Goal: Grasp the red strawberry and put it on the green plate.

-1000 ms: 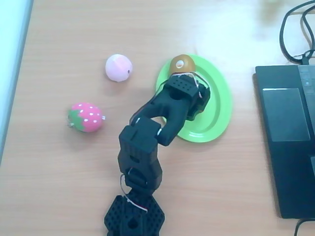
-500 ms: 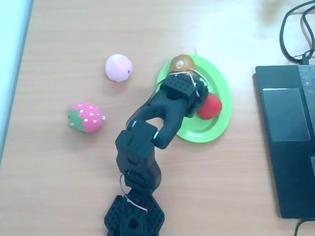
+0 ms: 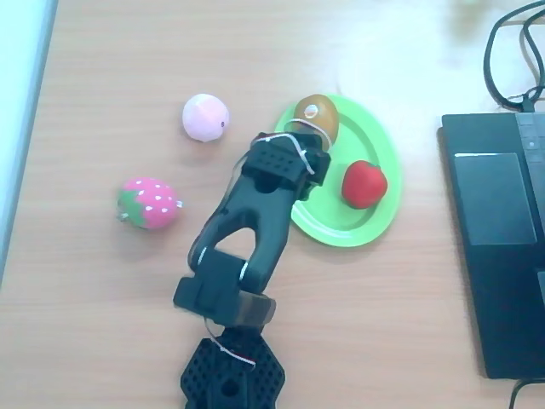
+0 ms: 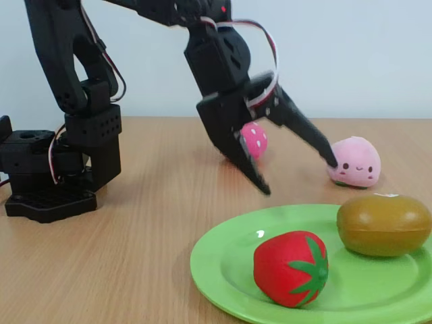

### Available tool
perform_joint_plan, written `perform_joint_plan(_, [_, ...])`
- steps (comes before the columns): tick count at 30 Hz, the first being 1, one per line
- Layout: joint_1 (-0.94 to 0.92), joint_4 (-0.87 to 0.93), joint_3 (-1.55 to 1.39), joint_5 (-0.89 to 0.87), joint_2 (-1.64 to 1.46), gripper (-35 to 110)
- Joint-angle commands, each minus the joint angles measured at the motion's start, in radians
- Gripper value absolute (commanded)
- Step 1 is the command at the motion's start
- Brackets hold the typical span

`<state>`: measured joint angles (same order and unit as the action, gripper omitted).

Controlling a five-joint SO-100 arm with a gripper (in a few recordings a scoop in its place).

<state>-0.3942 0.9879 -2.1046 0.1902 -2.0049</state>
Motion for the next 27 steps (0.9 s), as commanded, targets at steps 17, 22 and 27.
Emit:
perform_joint_plan(17, [0.322,-0.224,-0.532,-0.126,-0.805,-8])
perform_joint_plan(22, [0.350,-0.160,-0.696,-0.298,-0.917,-8])
perform_joint_plan(27, [0.399,-0.075,-0.882,-0.360,-1.121,-8])
